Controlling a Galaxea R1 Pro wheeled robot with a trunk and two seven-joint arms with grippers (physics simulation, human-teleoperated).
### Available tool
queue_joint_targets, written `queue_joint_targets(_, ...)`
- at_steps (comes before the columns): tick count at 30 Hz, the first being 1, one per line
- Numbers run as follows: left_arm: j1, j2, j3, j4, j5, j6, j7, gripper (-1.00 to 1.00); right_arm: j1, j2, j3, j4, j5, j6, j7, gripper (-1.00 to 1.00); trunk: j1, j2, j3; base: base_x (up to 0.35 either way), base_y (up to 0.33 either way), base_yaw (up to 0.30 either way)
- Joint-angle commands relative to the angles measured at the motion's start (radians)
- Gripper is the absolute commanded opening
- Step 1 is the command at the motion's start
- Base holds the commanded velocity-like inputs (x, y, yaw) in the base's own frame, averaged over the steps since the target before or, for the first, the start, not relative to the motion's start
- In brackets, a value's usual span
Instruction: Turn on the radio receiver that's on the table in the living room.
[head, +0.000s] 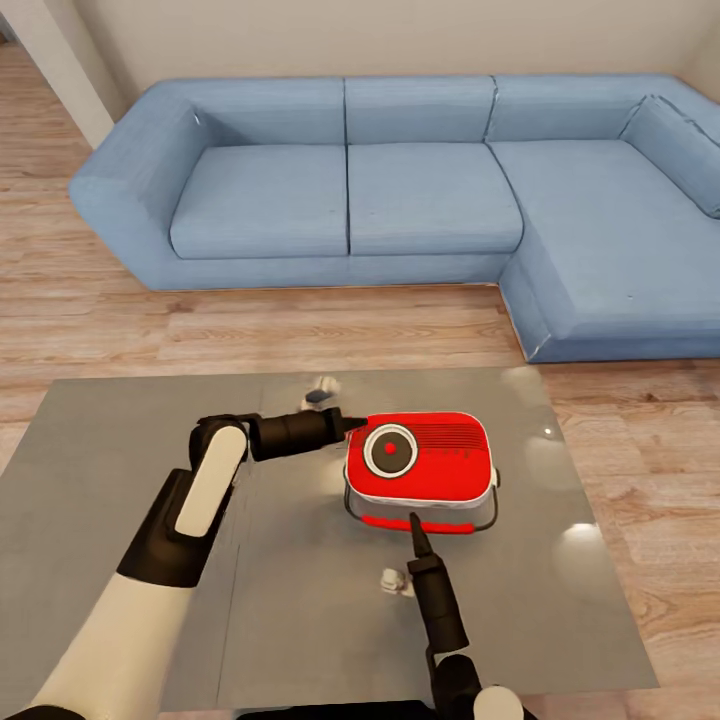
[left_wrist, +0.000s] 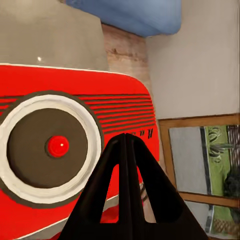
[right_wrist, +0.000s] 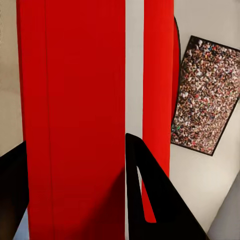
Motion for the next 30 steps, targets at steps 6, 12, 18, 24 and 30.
queue_joint_targets(6,0.0,0.026,0.046,0.036,0.025,0.0,0.001,-1.0,0.0,0.001,-0.005,-0.014,-0.007,0.001,-0.041,-1.0,0.0,0.0,0.0,0.0,0.0,0.0)
queue_joint_targets(12,0.0,0.032,0.054,0.127,0.02,0.0,0.003,-1.0,0.0,0.002,-0.004,-0.014,-0.038,0.001,-0.06,-1.0,0.0,0.0,0.0,0.0,0.0,0.0)
queue_joint_targets(18,0.0,0.029,0.055,0.149,0.018,0.0,0.006,-1.0,0.0,0.006,0.0,-0.014,-0.038,0.003,-0.071,-1.0,0.0,0.0,0.0,0.0,0.0,0.0)
queue_joint_targets(24,0.0,0.02,0.055,0.151,0.017,0.0,0.006,-1.0,0.0,0.007,0.005,-0.012,-0.038,0.005,-0.076,-1.0,0.0,0.0,0.0,0.0,0.0,0.0)
queue_joint_targets(30,0.0,-0.012,0.054,0.159,0.015,-0.001,0.007,-1.0,0.0,0.008,0.009,-0.003,-0.031,0.009,-0.077,-1.0,0.0,0.0,0.0,0.0,0.0,0.0)
